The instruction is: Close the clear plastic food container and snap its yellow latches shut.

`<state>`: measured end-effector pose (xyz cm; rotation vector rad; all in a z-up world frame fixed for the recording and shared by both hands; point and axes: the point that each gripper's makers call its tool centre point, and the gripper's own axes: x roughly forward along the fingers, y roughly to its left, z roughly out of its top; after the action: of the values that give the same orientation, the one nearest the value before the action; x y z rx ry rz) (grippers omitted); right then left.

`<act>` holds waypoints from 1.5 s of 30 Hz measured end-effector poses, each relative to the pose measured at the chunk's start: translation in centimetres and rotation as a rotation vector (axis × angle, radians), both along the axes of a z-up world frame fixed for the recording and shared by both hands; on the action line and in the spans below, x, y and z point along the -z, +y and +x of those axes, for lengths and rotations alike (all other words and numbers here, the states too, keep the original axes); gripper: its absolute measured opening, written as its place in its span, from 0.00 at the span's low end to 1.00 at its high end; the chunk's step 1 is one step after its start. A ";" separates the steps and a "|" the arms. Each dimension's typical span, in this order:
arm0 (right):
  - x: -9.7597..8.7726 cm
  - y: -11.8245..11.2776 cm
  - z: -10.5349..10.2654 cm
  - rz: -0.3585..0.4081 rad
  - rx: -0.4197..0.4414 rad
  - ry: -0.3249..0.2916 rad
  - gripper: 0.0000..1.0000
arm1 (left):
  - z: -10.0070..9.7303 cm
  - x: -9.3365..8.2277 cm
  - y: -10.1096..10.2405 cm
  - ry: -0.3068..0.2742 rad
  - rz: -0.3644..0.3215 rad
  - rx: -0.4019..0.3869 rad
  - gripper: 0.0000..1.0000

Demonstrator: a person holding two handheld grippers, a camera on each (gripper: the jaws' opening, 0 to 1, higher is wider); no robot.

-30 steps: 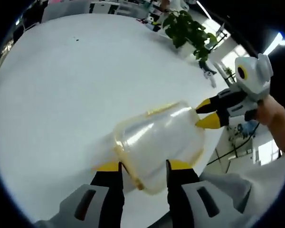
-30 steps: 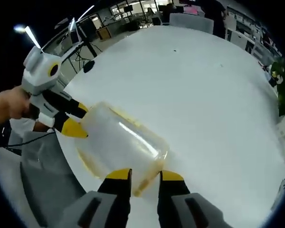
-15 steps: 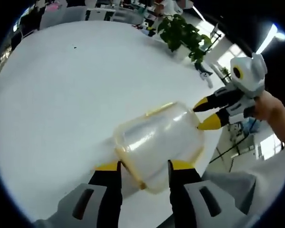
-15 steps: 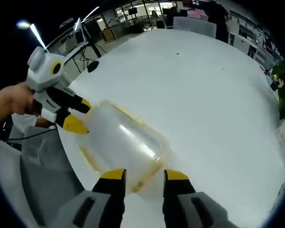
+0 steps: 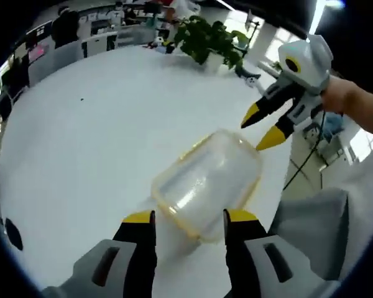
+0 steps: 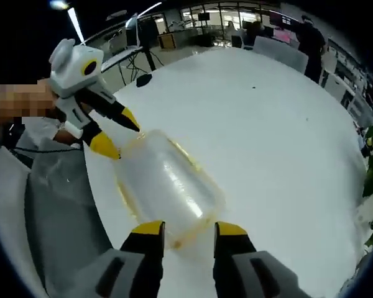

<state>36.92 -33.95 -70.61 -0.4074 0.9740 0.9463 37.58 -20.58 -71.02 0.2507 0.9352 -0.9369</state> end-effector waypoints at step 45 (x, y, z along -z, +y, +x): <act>1.3 6.5 2.3 0.034 -0.450 -0.061 0.44 | -3.5 0.6 -7.7 -0.313 0.043 0.585 0.49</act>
<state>39.25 -27.42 -71.91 -0.6391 0.8232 1.3461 34.03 -28.27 -71.64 0.7126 0.5955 -1.3649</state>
